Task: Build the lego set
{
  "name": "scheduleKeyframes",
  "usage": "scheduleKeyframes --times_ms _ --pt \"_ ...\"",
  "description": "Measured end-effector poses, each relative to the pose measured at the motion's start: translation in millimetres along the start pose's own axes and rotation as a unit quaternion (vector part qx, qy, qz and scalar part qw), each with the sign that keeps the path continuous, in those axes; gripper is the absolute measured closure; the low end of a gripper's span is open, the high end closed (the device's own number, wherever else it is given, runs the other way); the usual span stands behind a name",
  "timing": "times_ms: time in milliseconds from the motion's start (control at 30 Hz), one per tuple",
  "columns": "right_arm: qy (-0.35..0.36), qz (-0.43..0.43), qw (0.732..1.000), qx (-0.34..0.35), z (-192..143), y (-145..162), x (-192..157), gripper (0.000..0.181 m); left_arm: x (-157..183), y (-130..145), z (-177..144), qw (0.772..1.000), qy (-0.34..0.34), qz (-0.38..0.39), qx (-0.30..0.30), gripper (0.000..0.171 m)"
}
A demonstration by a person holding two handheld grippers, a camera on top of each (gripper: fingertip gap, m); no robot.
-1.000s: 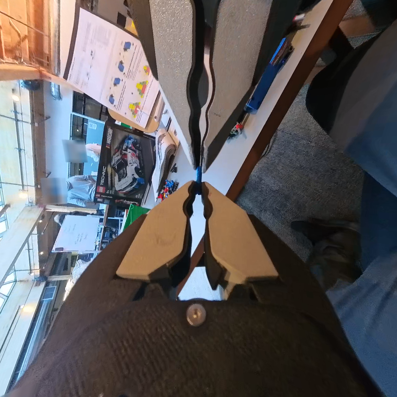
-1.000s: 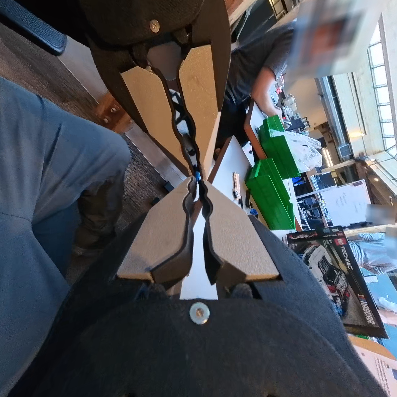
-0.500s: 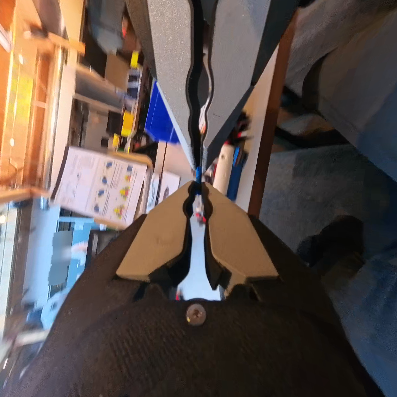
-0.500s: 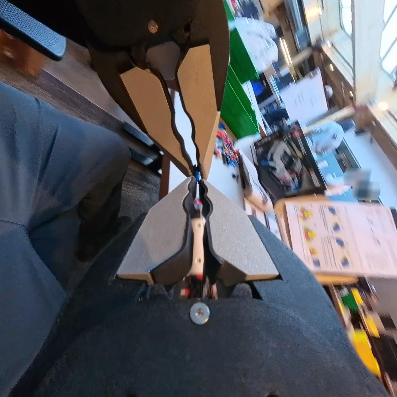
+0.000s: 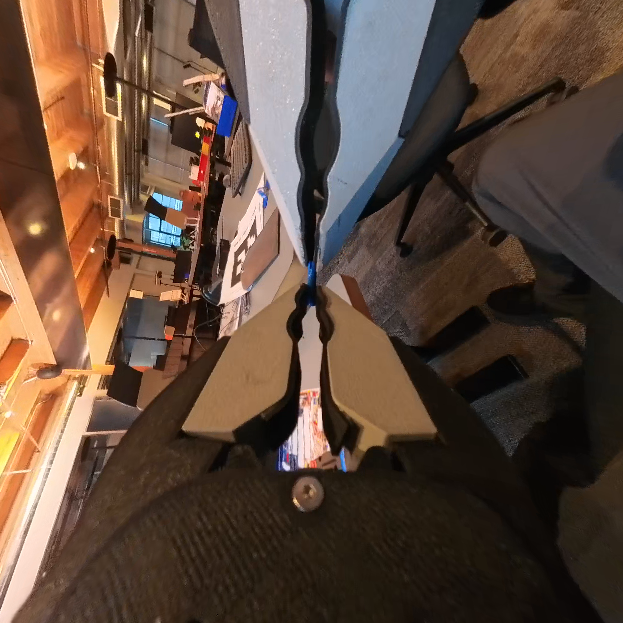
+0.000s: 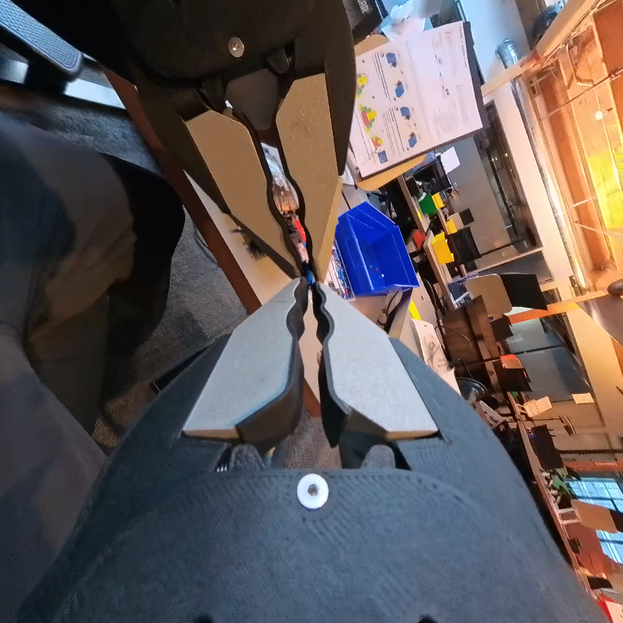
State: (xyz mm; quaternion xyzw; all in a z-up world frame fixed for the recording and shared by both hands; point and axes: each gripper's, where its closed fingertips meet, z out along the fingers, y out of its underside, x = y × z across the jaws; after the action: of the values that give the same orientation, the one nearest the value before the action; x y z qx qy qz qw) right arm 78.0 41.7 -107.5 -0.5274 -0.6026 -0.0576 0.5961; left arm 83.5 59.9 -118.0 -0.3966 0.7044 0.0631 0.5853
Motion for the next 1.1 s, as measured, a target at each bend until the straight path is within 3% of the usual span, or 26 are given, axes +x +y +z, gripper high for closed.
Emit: scheduleKeyframes --times_ms 133,267,433,567,833,967,1100 --pt "-0.043 -0.013 0.997 0.054 31 -18 -8 0.179 0 33 -23 0.998 -0.018 -0.018 -0.066 0.171" --pt "-0.118 -0.05 0.979 0.157 73 -64 -26 0.179 0 76 -77 0.979 -0.069 -0.059 -0.182 0.171" --pt "-0.225 -0.098 0.921 0.302 107 -144 -73 0.179 21 111 -174 0.922 -0.13 -0.112 -0.347 0.17" --pt "-0.283 -0.124 0.87 0.383 108 -190 -105 0.179 39 111 -230 0.869 -0.167 -0.14 -0.445 0.17" --pt "-0.341 -0.162 0.803 0.462 100 -237 -143 0.179 65 105 -289 0.8 -0.205 -0.181 -0.534 0.17" --pt "-0.356 -0.16 0.797 0.462 107 -238 -149 0.179 71 111 -291 0.797 -0.201 -0.191 -0.536 0.17" --pt "-0.349 -0.152 0.815 0.438 117 -226 -145 0.179 68 123 -278 0.816 -0.186 -0.189 -0.514 0.17"
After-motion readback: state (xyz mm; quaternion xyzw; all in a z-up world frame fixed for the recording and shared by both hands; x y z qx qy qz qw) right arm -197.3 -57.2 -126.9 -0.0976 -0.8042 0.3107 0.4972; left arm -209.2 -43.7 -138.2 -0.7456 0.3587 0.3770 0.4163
